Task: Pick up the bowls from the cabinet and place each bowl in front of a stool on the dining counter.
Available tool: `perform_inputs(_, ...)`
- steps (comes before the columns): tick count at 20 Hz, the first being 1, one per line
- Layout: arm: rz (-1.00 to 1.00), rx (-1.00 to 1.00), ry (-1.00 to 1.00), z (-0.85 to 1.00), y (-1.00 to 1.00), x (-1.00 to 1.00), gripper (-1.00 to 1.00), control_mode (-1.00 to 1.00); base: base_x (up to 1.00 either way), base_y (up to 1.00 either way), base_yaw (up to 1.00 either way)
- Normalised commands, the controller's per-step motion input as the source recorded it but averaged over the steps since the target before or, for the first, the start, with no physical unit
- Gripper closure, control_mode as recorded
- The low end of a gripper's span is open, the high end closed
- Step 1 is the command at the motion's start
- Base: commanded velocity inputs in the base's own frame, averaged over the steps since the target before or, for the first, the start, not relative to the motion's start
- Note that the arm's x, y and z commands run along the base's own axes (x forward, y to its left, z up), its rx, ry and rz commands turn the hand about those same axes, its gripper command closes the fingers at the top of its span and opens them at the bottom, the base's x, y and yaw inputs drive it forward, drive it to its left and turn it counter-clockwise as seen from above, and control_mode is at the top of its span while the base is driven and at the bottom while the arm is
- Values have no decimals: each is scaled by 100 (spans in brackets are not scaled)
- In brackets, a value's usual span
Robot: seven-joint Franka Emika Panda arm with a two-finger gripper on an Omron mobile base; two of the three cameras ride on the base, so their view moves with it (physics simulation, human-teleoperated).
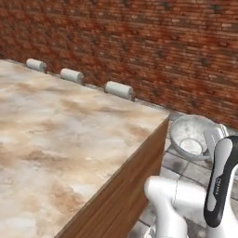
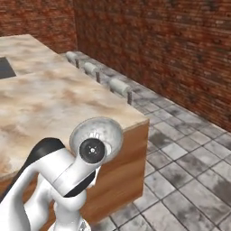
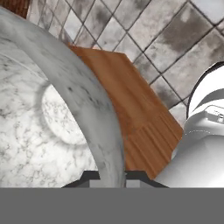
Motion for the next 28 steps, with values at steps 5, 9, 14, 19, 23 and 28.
perform_inputs(5, 0, 0, 0, 0, 0, 0, 100, 100, 100, -100, 40)
perform_inputs(9, 0, 0, 0, 0, 0, 0, 100, 100, 100, -100, 38)
perform_inputs(14, 0, 0, 0, 0, 0, 0, 100, 100, 100, -100, 39)
perform_inputs(19, 0, 0, 0, 0, 0, 0, 100, 100, 100, -100, 39)
perform_inputs(23, 0, 0, 0, 0, 0, 0, 100, 100, 91, -98, 49)
perform_inputs(28, 0, 0, 0, 0, 0, 0, 100, 100, 80, -85, 61)
